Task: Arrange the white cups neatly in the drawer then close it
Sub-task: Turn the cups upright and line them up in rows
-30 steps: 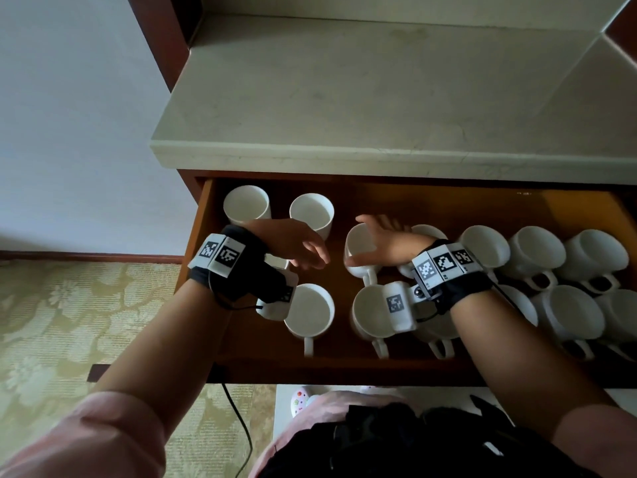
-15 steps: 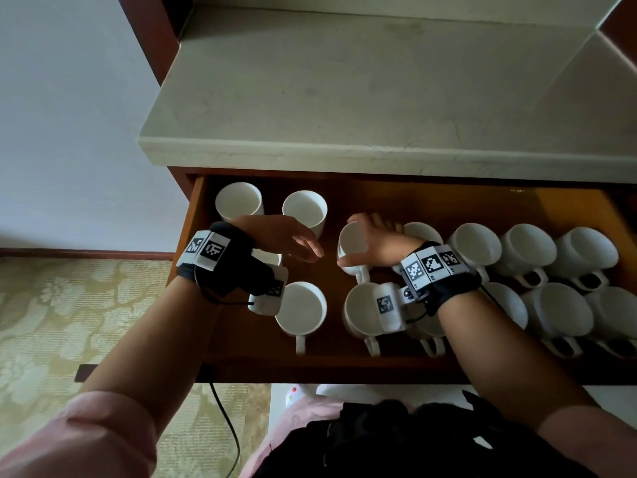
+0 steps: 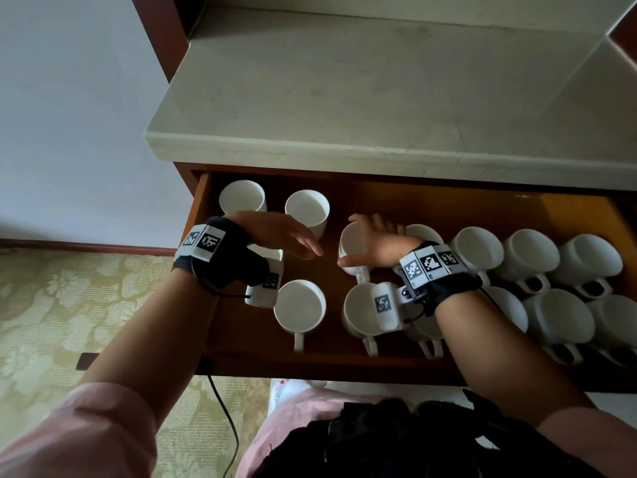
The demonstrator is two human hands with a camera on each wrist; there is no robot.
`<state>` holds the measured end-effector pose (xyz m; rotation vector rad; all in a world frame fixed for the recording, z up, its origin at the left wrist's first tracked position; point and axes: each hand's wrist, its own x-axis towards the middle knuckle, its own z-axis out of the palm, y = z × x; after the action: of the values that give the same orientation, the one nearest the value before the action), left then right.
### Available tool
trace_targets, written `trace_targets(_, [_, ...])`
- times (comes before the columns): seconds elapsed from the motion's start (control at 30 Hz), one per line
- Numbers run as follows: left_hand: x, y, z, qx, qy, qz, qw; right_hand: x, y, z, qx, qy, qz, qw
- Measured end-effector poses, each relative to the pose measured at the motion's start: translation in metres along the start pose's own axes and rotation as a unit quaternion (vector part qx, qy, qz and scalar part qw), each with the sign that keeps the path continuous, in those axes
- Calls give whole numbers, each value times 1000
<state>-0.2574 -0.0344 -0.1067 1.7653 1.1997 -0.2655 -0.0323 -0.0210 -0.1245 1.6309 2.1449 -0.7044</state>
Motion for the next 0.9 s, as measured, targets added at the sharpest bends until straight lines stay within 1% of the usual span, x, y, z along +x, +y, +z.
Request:
trace_targets(0.17, [-1,2,3,15,-38,8,999,-4,-6,-3,-4,-11,20,1000])
trace_targets(0.3, [1,5,7,30,-71,19,997,-4,-7,-4,8,-9,23,1000])
trace_targets(0.5, [5,7,12,66,-59,4,996,1,-4,-2,23,-6,28,999])
trace_targets(0.57, [9,8,15,92,-55,4,994,1,-4,-1,22,-7,28,999])
trace_targets(0.63, [13,10,17,112,-62,1,992,1,-4,0,19,0,29,999])
trace_targets(0.73, [17,10,20,112,-73,2,991,0,-4,0,21,8,27,999])
trace_targets(0.9, [20,9,23,92,-59,-3,994,0,-3,0,30,11,17,999])
